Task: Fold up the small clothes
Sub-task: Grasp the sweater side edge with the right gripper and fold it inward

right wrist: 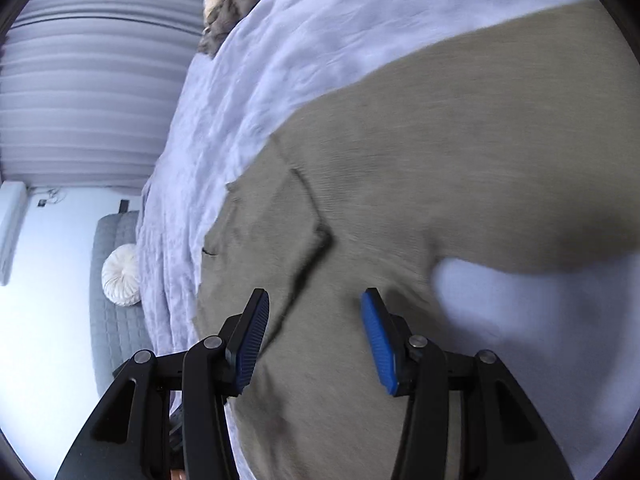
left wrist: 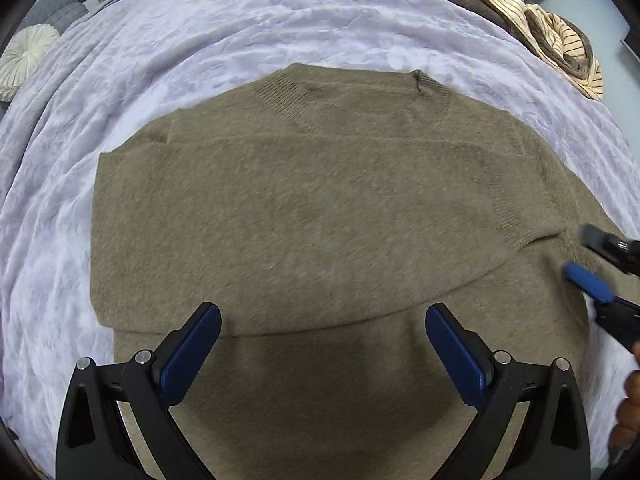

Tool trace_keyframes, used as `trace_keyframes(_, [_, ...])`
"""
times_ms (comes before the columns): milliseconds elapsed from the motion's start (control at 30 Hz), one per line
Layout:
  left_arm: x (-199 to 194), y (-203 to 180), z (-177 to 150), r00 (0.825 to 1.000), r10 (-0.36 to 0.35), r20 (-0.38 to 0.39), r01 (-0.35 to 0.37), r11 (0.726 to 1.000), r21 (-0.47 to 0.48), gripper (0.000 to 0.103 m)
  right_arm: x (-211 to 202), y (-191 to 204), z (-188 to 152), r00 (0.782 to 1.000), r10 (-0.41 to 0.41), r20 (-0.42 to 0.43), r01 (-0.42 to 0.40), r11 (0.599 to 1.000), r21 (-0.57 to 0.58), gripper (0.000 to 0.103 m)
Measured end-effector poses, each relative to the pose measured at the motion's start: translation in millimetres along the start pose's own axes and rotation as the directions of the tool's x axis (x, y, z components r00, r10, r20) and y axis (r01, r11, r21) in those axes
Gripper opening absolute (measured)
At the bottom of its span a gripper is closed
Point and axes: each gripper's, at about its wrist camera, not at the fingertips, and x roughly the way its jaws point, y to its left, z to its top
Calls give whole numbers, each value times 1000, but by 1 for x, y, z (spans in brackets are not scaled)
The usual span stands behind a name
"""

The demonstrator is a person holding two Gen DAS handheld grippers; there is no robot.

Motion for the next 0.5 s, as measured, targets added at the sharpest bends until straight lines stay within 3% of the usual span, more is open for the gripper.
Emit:
trace_keyframes(67, [-1,-5,5,1000,-12,-7,11,1000,-14,103,22,-2,9,1000,13,-11,-12,999,53,49])
trace_keyframes(100, [-3,-5,5,1000,-15,-5,15,1000,-19,103,29,-1,12,1000,4,-7,-4,998,55,41])
trace_keyframes(133, [-5,-6,7,1000,-15,4,15,1000,-21,103,34,4,15,1000,-24,-8,25,999,29,10])
trace_keyframes(200, [-7,-3,9,1000,-2,24,2,1000,-14,102,37,12,13,997,-74,-5,74,997,-20,7])
trace_keyframes(267, [-1,-5,11,999,35,30,-35,999,2,103,34,13,9,997,-71,3,71,997,-35,7])
trace_keyframes(367, [17,-5,10,998,62,-14,-62,998,-3,103,35,5,5,997,-78,-8,78,997,-15,7])
trace_keyframes(500, [28,-1,4,997,39,-60,-41,999,-25,102,28,-2,6,998,-60,-28,60,998,-22,8])
